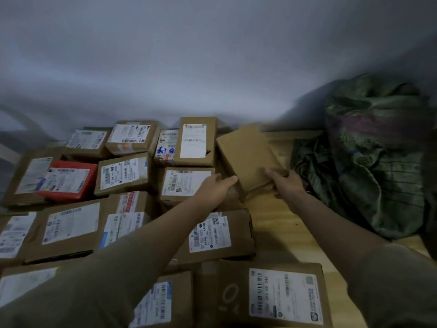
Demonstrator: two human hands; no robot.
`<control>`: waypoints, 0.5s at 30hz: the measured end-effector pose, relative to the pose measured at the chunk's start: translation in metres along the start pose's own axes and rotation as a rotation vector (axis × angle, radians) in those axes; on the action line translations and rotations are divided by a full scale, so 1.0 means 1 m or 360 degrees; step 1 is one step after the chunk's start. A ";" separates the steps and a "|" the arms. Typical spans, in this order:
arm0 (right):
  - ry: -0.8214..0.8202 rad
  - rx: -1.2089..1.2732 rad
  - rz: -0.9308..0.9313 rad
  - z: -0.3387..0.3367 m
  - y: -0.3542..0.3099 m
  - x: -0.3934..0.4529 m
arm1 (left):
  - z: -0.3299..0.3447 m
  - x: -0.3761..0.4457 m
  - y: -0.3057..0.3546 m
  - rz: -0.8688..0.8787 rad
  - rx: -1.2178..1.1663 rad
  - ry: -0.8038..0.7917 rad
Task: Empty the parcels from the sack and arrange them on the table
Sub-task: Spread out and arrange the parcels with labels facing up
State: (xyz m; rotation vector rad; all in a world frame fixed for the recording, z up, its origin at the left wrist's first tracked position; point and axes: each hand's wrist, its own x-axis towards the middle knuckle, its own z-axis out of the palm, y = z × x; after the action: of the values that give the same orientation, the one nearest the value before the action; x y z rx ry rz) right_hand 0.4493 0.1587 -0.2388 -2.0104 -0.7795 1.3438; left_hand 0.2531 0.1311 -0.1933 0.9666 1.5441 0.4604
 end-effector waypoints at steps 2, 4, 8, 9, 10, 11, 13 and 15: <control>-0.0139 0.0114 0.0082 -0.003 -0.002 -0.002 | 0.015 0.011 0.005 -0.0139 -0.0222 -0.0115; -0.0189 0.0180 0.0123 -0.004 -0.004 -0.002 | 0.024 0.021 0.006 -0.0188 -0.0376 -0.0107; -0.0232 0.0362 0.0113 -0.012 -0.001 -0.007 | 0.027 0.031 0.006 -0.0145 -0.0462 -0.0016; -0.0211 0.0388 0.0063 -0.012 0.002 -0.008 | 0.026 0.033 0.005 -0.0144 -0.0483 -0.0020; -0.0143 0.0432 -0.0020 -0.012 0.004 -0.009 | 0.026 0.034 0.007 -0.0134 -0.0496 -0.0036; -0.0047 0.0479 -0.0130 -0.012 0.006 -0.011 | 0.026 0.031 0.010 -0.0118 -0.0495 -0.0052; 0.0179 0.0309 -0.0498 -0.013 0.007 -0.015 | 0.028 0.026 0.019 -0.0033 -0.0400 -0.0071; 0.0357 -0.0205 -0.1007 -0.014 0.007 -0.021 | 0.030 0.019 0.030 0.0104 -0.0366 -0.0009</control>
State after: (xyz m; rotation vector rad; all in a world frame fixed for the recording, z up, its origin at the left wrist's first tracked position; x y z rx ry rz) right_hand 0.4568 0.1366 -0.2275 -1.7426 -1.2783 0.7083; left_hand 0.2916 0.1565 -0.1896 0.8403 1.4225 0.6656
